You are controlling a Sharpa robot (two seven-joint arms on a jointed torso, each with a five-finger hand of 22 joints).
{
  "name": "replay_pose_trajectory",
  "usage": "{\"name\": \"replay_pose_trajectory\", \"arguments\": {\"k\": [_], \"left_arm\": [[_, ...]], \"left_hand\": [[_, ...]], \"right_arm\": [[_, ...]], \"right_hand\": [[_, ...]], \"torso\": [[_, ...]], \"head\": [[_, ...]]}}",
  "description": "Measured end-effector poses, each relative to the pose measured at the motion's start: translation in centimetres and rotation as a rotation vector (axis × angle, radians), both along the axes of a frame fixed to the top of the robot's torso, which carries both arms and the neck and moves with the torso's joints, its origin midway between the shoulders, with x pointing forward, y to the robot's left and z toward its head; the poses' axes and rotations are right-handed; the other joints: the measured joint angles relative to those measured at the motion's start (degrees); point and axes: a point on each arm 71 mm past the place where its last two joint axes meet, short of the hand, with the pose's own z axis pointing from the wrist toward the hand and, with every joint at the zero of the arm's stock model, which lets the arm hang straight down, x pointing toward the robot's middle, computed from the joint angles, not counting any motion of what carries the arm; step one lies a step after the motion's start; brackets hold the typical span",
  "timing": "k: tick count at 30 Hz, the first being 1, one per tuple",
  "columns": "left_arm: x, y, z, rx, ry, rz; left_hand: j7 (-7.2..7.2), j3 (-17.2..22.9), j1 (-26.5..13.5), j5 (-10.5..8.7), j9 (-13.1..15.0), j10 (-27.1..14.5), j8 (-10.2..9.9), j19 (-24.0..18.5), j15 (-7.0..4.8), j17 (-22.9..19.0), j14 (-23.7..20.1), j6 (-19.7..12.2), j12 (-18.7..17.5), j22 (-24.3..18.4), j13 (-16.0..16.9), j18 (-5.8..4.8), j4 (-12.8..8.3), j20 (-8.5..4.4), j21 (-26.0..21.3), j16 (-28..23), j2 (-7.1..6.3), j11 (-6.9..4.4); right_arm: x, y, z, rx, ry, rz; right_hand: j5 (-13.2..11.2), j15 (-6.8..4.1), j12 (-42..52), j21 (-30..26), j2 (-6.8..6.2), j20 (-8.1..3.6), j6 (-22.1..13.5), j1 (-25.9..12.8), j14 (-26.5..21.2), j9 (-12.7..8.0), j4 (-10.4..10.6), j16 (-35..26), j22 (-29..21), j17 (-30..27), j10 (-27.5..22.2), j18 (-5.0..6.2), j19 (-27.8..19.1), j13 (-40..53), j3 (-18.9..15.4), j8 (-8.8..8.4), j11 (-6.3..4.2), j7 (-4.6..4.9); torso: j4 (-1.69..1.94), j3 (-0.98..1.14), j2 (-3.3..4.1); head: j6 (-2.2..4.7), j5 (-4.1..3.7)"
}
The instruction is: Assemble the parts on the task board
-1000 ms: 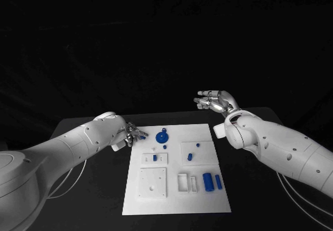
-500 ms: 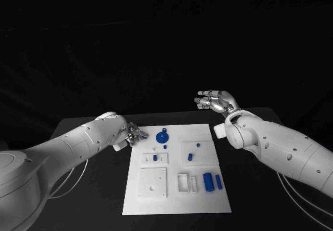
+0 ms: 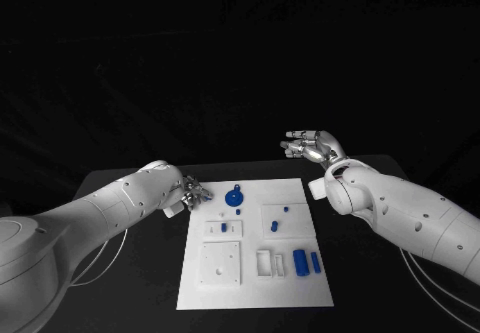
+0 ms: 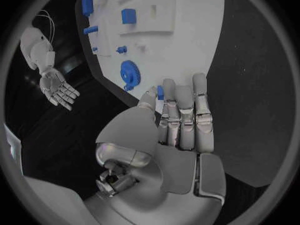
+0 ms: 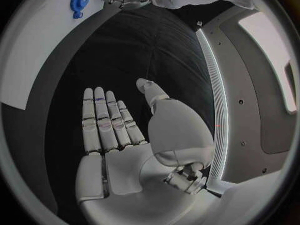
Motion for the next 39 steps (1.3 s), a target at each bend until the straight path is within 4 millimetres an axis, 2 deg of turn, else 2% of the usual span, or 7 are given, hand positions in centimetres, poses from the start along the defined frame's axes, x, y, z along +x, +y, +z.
{"name": "replay_pose_trajectory", "arguments": {"k": [11,12,14,16,22,35,39], "left_arm": [[-0.3,0.1,0.0,-0.027,0.007,-0.008],[-0.3,0.1,0.0,-0.032,0.006,-0.009],[-0.4,0.2,0.3,-0.039,0.003,-0.01],[-0.4,0.3,0.7,-0.047,-0.004,-0.014],[-0.7,0.6,2.3,-0.067,-0.024,-0.022],[-3.1,0.3,4.1,-0.096,-0.039,-0.069],[-4.2,-0.3,4.1,-0.103,-0.048,-0.085]], "left_hand": [[0.95,-0.09,-1.88,1.41,2.1,0.73,-2.66,-0.08,-0.01,0.21,0.01,1.62,-0.88,-0.01,-0.33,0.0,-1.48,-0.08,0.45,0.0,1.88,-0.13],[0.98,-0.08,-1.92,0.32,2.11,0.74,-2.81,-0.08,-0.07,0.28,0.07,1.66,-0.88,-0.01,-0.33,0.0,-1.49,-0.08,0.55,0.0,1.92,-0.14],[1.2,8.98,-3.09,-10.39,1.27,1.36,-4.49,-0.36,-0.42,0.76,0.44,2.03,-1.38,-0.01,-0.29,0.01,-1.5,-0.36,1.18,0.0,1.04,0.08],[1.64,19.31,-5.34,-13.0,2.03,2.01,-4.32,-0.39,-0.41,1.43,0.85,2.48,-1.38,-0.01,-0.06,0.0,0.02,-0.39,1.78,0.0,-2.55,-0.31],[2.45,24.0,-5.63,-12.89,2.74,4.12,-4.0,-0.17,-0.9,2.45,1.97,3.3,-2.02,-0.01,0.12,0.01,0.68,-0.61,2.81,0.45,-5.92,-0.64],[2.8,24.4,-5.94,-11.68,3.63,6.63,-6.1,0.24,-1.09,4.34,3.8,4.98,-4.1,-0.02,0.87,0.01,0.28,-1.0,3.56,-1.18,-6.97,-1.04],[2.38,24.51,-6.59,-6.76,3.56,9.1,-7.04,1.48,-1.41,4.88,6.08,6.97,-5.53,-0.01,1.12,0.0,0.35,-1.39,4.07,-2.63,-8.62,-1.29]], "right_arm": [[0.0,-0.2,0.0,-0.002,0.002,-0.003],[0.0,-0.3,0.0,-0.003,0.002,-0.004],[0.0,-0.5,0.0,-0.004,0.003,-0.008],[0.0,-0.9,-0.1,-0.007,0.003,-0.014],[0.1,-1.7,-0.1,-0.013,0.005,-0.027],[0.1,-2.2,-0.1,-0.017,0.007,-0.037],[0.1,-2.3,-0.2,-0.018,0.007,-0.039]], "right_hand": [[0.34,0.0,0.0,0.0,0.0,0.0,0.0,0.0,0.0,0.0,0.0,0.0,0.0,0.0,0.0,0.0,0.0,0.0,0.0,0.0,0.0,0.0],[0.34,0.0,0.0,0.0,0.0,0.0,0.0,0.0,0.0,0.0,0.0,0.0,0.0,0.0,0.0,0.0,0.0,0.0,0.0,0.0,0.0,0.0],[0.34,0.0,0.0,0.0,0.0,0.0,0.0,0.0,0.0,0.0,0.0,0.0,0.0,0.0,0.0,0.0,0.0,0.0,0.0,0.0,0.0,0.0],[0.34,0.0,0.0,0.0,0.0,0.0,0.0,0.0,0.0,0.0,0.0,0.0,0.0,0.0,0.0,0.0,0.0,0.0,0.0,0.0,0.0,0.0],[0.34,0.0,0.0,0.0,0.0,0.0,0.0,0.0,0.0,0.01,0.0,0.0,0.0,0.0,0.0,0.0,0.0,0.0,0.0,0.0,0.0,0.0],[0.34,0.0,0.0,0.0,0.0,0.0,0.0,0.0,0.0,0.01,-0.17,0.0,0.0,0.0,0.0,0.0,0.0,0.0,0.17,0.0,0.0,0.0],[0.46,0.0,0.0,0.0,0.0,0.0,0.0,0.0,0.0,0.01,-0.17,0.0,0.0,0.0,0.0,0.0,0.0,0.0,0.17,0.0,0.0,0.0]], "torso": [[0.07,0.0,-0.01],[0.08,-0.01,-0.01],[0.13,-0.01,-0.05],[0.21,-0.01,-0.09],[0.67,-0.12,-0.25],[1.59,-0.33,-0.87],[1.75,-0.34,-1.04]], "head": [[-0.2,0.01],[-0.22,0.02],[-0.23,0.08],[-0.27,0.1],[-0.6,-0.07],[-1.27,-0.19],[-1.48,-0.03]]}}
